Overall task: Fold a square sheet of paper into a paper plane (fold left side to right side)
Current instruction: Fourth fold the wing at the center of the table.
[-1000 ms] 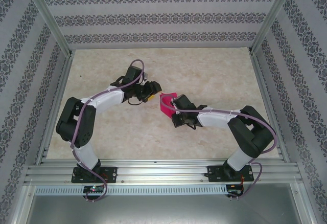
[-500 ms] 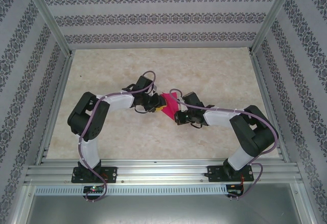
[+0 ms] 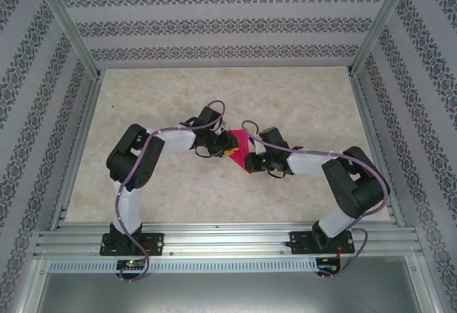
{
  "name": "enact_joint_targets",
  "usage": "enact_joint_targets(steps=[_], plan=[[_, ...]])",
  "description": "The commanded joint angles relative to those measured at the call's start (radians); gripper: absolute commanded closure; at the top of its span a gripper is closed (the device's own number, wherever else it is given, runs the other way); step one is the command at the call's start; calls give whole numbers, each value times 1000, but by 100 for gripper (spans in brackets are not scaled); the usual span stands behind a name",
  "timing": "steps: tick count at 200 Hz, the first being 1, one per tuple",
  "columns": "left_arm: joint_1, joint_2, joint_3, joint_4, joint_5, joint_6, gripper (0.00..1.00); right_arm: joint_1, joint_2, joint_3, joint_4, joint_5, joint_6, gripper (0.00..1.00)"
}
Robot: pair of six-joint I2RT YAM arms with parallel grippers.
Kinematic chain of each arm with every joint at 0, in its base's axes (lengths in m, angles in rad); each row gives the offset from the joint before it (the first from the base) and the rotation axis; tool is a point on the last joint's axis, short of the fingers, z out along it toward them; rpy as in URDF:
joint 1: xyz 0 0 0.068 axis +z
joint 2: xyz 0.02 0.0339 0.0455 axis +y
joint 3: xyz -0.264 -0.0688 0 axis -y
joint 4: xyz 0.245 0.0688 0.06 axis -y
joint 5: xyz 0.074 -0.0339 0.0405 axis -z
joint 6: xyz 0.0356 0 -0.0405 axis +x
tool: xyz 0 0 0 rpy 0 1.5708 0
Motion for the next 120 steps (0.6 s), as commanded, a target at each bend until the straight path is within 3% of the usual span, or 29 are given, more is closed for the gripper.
enact_joint_targets(steps=[1,120], plan=[[-12,25,26,37,16,-14,68,-13,23,-1,31,-29,8,93],[-13,67,23,37,7,-24,64,-32,49,12,31,-59,16,91]])
